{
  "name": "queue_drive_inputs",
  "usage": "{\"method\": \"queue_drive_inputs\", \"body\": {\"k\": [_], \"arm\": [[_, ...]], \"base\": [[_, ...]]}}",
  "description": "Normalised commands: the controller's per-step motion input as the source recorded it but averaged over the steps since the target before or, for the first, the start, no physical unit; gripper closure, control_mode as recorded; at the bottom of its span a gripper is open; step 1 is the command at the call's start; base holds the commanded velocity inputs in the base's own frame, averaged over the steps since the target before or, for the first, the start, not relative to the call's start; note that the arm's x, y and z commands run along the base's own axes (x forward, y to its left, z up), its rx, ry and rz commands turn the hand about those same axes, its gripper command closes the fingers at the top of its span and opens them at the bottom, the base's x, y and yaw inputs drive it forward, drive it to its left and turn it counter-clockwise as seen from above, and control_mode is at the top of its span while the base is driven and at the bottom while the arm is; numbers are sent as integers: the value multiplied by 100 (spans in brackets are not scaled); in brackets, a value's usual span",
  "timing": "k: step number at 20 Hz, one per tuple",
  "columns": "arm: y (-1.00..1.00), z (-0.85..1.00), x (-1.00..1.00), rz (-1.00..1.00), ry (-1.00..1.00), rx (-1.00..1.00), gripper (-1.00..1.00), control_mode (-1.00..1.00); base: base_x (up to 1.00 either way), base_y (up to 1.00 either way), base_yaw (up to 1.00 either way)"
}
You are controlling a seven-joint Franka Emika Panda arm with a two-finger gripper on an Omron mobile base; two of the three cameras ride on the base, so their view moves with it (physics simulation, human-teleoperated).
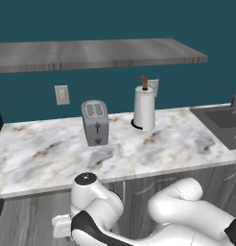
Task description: Take the pizza cutter from the drawer on the left and place it on the dining counter for cutting.
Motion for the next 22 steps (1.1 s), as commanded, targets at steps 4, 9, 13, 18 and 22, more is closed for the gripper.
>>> {"method": "queue_drive_inputs", "body": {"k": [4,9,13,18,22], "arm": [[1,-8,0,0,0,0,-100,-100],[1,-3,8,-1,0,0,-100,-100],[-3,0,20,0,0,0,-100,-100],[0,0,19,-1,0,0,-100,-100],[3,-1,22,-5,0,-1,-100,-100]], "base": [[0,0,0],[0,0,0],[0,0,0],[0,0,0],[0,0,0]]}}
